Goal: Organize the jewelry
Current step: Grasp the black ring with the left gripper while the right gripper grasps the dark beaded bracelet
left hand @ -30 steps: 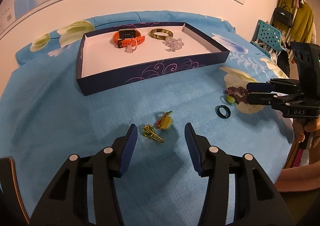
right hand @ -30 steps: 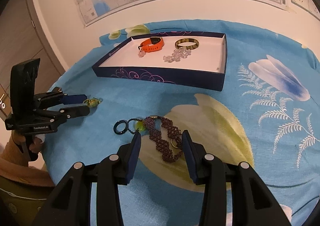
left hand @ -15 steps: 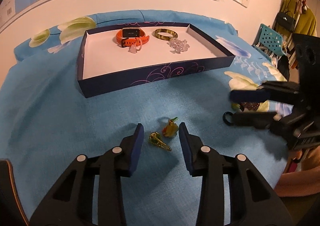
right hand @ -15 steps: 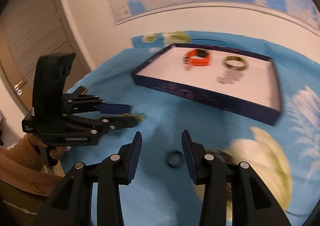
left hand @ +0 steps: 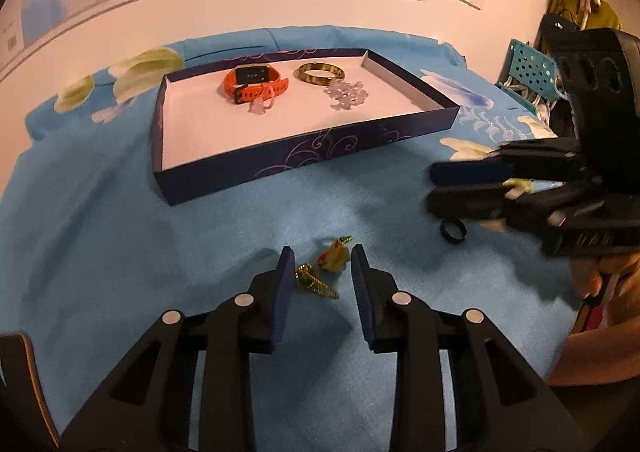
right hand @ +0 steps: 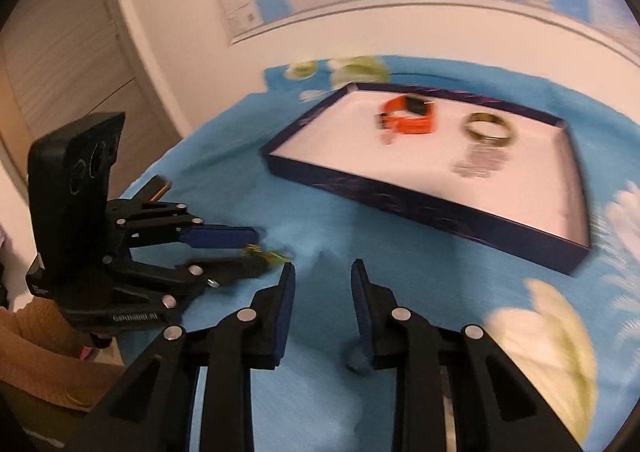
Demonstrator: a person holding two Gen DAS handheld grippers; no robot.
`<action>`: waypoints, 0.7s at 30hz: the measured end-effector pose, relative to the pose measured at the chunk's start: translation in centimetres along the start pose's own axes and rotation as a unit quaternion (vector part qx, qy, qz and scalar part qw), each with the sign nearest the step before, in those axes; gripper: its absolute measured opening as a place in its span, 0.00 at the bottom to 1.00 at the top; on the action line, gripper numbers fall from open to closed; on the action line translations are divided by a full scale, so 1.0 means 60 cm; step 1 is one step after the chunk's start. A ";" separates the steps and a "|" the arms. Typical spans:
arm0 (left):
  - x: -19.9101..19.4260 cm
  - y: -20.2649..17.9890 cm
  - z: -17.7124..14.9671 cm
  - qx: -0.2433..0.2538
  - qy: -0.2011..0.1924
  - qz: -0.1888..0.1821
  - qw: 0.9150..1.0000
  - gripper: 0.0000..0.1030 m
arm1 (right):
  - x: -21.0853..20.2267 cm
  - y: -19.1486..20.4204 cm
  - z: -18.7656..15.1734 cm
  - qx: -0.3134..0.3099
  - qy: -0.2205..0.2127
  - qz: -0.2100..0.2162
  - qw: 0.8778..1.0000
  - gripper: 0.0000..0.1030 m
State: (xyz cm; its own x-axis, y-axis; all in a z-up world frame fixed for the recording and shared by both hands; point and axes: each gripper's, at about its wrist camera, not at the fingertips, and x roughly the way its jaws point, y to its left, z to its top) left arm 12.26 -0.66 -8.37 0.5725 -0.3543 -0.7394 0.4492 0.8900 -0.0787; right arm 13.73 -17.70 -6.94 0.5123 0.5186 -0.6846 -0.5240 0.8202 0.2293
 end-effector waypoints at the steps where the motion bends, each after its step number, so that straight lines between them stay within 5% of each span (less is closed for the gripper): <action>1: 0.002 -0.004 0.002 0.007 0.000 -0.001 1.000 0.28 | -0.009 -0.011 -0.005 0.005 -0.002 -0.009 1.000 0.30; 7: 0.014 -0.020 0.003 0.027 0.009 -0.008 1.000 0.28 | -0.059 -0.089 -0.049 0.051 0.007 -0.078 0.996 0.39; 12: 0.002 -0.029 0.004 0.025 0.000 -0.013 1.000 0.28 | -0.056 -0.098 -0.071 0.052 0.024 -0.075 0.995 0.48; 21: 0.008 -0.121 0.014 0.093 -0.004 -0.074 0.993 0.29 | -0.040 -0.065 -0.072 0.008 0.032 -0.090 0.995 0.47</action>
State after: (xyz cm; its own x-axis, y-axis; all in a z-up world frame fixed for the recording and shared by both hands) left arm 9.88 -7.53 -7.60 0.4960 -0.4796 -0.7239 0.6466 0.7604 -0.0608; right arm 11.61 -23.18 -9.15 0.5530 0.3465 -0.7577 -0.4165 0.9026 0.1087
